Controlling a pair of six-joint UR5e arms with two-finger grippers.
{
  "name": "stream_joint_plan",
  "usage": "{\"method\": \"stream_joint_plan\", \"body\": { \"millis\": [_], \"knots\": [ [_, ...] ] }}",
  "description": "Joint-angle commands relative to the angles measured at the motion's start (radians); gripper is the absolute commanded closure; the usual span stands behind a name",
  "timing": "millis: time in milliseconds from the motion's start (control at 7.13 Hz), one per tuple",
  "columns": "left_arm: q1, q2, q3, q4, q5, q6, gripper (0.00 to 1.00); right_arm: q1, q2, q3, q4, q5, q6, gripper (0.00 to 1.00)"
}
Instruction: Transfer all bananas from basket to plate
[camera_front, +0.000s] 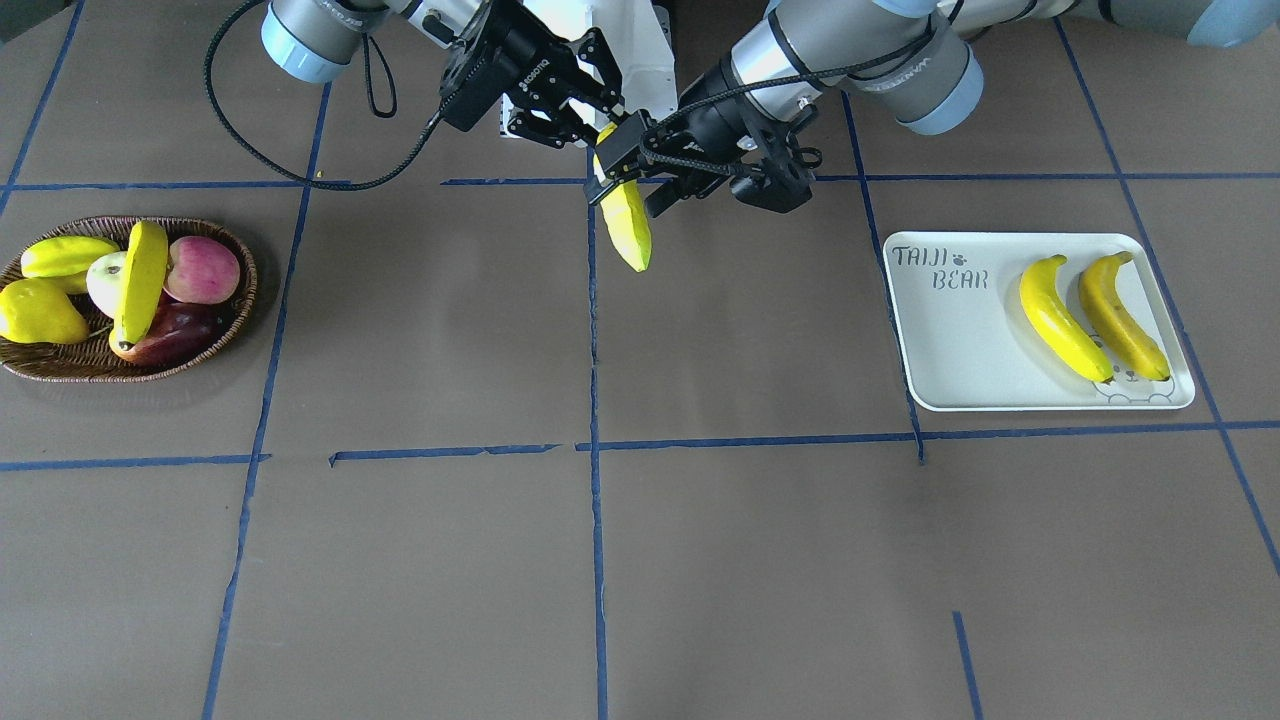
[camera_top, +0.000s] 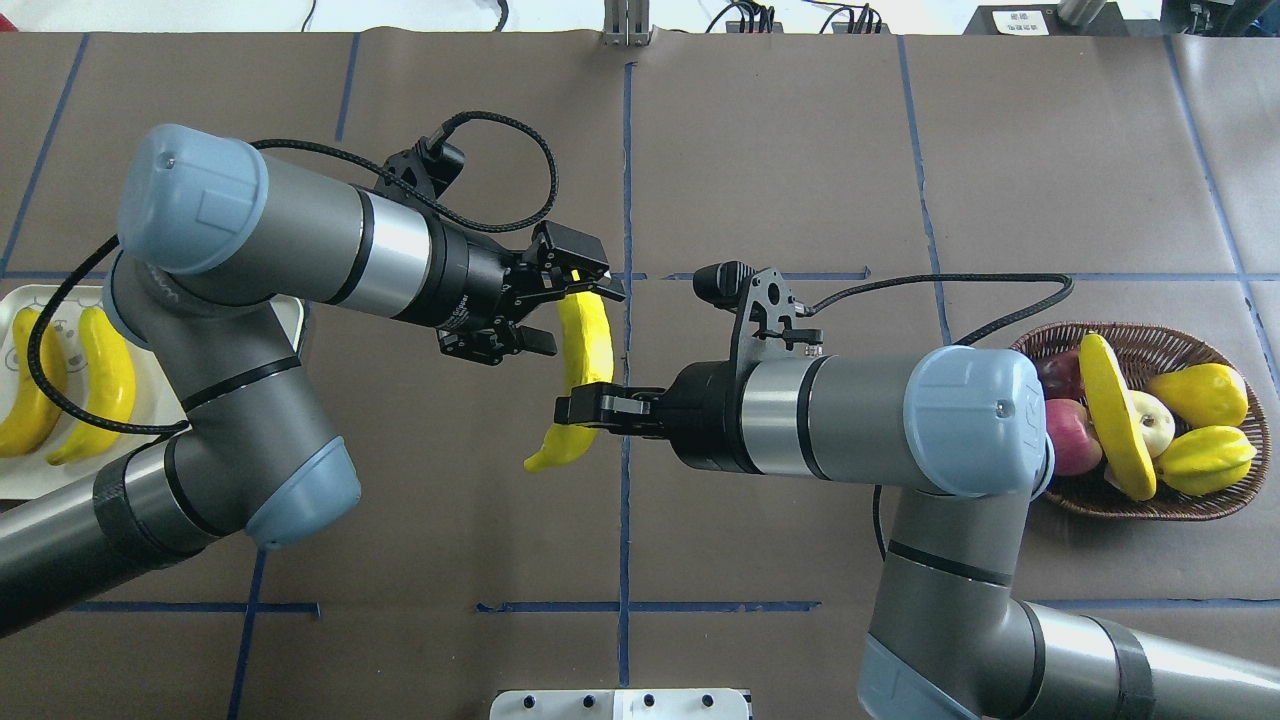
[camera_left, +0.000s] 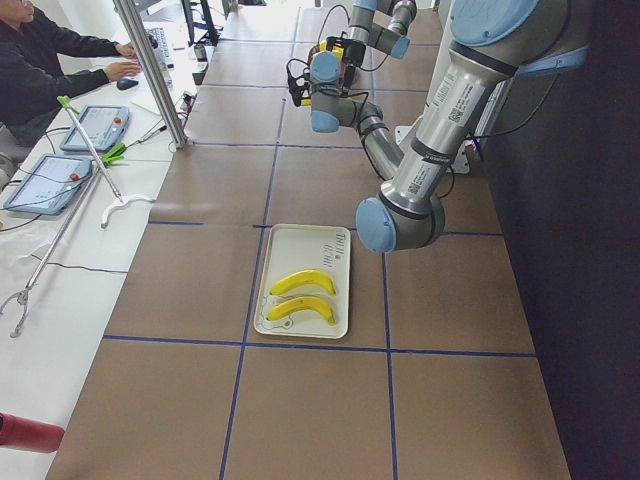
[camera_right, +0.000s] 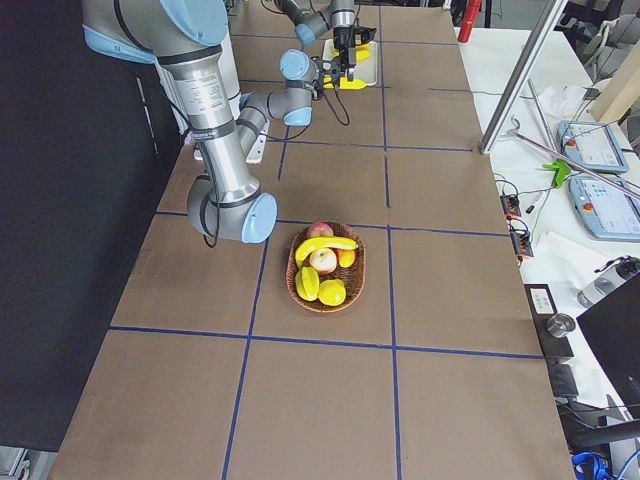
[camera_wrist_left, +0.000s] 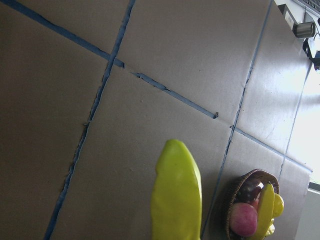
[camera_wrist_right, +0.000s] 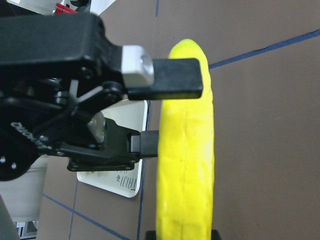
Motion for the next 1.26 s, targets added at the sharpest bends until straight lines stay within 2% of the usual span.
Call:
{"method": "stream_joint_plan", "body": {
  "millis": [0,140,280,420,841,981,1121],
  "knots": [
    [0.007,0.003,0.017,-0.039,0.000,0.003,0.97,-0.001,0.000,0.002,0.000,0.000,-0.004,0.99],
    [0.005,0.007,0.018,-0.039,-0.001,0.005,1.00,-0.001,0.000,0.006,0.000,0.000,-0.004,0.93],
    [-0.006,0.007,0.020,-0.037,-0.001,0.005,1.00,-0.002,-0.003,0.019,0.000,0.000,0.006,0.24],
    [-0.015,0.007,0.018,-0.037,-0.001,0.005,1.00,-0.002,-0.005,0.022,0.000,-0.001,0.001,0.00],
    [-0.045,0.014,0.018,-0.030,-0.008,0.009,1.00,0.005,-0.009,0.052,-0.017,-0.009,0.003,0.00],
    [-0.065,0.048,0.017,-0.022,-0.008,0.009,1.00,0.034,-0.043,0.078,-0.050,-0.007,0.001,0.00],
    [-0.117,0.133,0.017,-0.001,-0.014,0.024,1.00,0.080,-0.061,0.120,-0.215,-0.004,-0.010,0.00]
  ]
}}
